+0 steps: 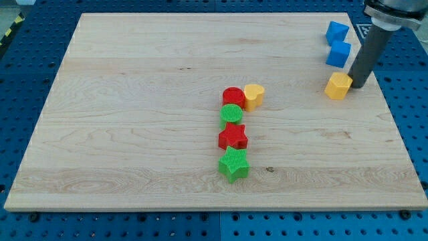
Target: Push the hexagon into the heart
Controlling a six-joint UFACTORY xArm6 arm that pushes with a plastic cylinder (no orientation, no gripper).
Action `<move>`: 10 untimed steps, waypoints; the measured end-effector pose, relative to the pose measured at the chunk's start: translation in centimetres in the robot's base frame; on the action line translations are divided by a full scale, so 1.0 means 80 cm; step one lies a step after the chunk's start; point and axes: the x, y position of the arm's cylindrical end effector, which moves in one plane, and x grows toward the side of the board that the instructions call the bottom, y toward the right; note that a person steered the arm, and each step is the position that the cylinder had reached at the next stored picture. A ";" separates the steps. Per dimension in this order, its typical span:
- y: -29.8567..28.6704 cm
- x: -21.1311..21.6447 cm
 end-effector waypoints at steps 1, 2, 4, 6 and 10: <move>-0.025 0.000; -0.069 0.000; -0.047 0.041; -0.067 0.034; -0.159 0.002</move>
